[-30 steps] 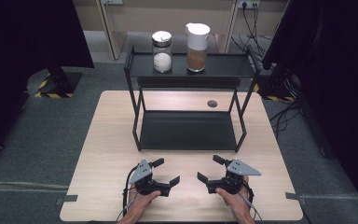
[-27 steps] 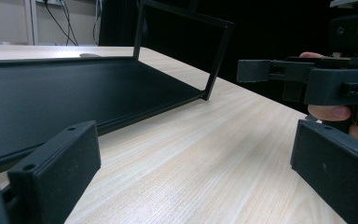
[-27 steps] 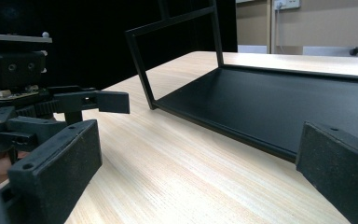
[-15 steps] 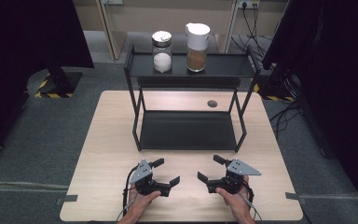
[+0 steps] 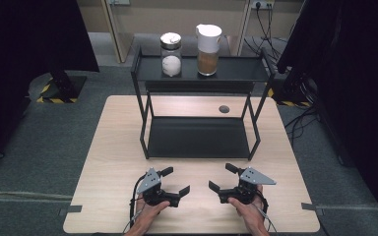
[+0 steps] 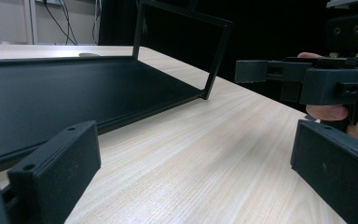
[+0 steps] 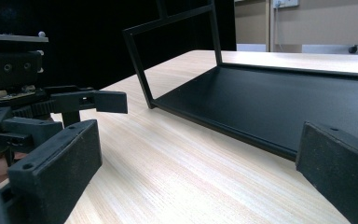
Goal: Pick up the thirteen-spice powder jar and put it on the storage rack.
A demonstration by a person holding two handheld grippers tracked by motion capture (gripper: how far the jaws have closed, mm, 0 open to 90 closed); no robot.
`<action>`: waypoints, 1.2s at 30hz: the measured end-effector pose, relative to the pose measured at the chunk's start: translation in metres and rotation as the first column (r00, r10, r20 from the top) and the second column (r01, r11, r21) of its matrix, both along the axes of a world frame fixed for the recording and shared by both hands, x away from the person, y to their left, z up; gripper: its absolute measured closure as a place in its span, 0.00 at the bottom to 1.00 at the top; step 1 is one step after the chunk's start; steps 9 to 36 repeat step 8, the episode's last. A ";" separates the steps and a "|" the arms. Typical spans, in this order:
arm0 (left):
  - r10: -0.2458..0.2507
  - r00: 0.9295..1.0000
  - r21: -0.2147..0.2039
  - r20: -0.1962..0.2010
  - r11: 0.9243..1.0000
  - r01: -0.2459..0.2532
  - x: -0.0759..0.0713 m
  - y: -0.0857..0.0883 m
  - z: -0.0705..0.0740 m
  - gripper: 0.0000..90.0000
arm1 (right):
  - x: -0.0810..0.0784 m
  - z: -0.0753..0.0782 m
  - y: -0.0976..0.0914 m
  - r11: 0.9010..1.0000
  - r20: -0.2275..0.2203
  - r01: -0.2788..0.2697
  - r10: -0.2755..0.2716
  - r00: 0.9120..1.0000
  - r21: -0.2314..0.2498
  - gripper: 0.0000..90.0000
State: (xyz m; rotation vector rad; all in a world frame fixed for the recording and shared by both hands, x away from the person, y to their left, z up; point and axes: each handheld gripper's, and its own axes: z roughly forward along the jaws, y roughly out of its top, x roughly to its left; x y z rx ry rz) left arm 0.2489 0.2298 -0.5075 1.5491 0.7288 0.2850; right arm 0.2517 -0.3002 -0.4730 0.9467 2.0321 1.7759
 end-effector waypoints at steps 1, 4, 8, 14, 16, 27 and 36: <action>0.000 1.000 0.001 0.000 1.000 0.000 0.000 0.000 0.000 0.01 | 0.000 0.000 0.000 1.000 -0.001 0.001 -0.001 1.000 0.001 0.00; 0.000 1.000 0.001 0.001 1.000 0.000 0.000 0.000 0.000 0.01 | 0.000 0.000 0.000 1.000 -0.003 0.002 -0.002 1.000 0.003 0.00; 0.000 1.000 0.000 0.000 1.000 0.000 0.000 0.000 0.000 0.01 | 0.000 -0.001 -0.001 1.000 0.000 0.002 -0.002 1.000 0.002 0.00; 0.000 1.000 0.000 0.000 1.000 0.000 0.000 0.000 0.000 0.01 | 0.000 -0.001 -0.001 1.000 0.000 0.002 -0.002 1.000 0.002 0.00; 0.000 1.000 0.000 0.000 1.000 0.000 0.000 0.000 0.000 0.01 | 0.000 -0.001 -0.001 1.000 0.000 0.002 -0.002 1.000 0.002 0.00; 0.000 1.000 0.000 0.000 1.000 0.000 0.000 0.000 0.000 0.01 | 0.000 -0.001 -0.001 1.000 0.000 0.002 -0.002 1.000 0.002 0.00; 0.000 1.000 0.000 0.000 1.000 0.000 0.000 0.000 0.000 0.01 | 0.000 -0.001 -0.001 1.000 0.000 0.002 -0.002 1.000 0.002 0.00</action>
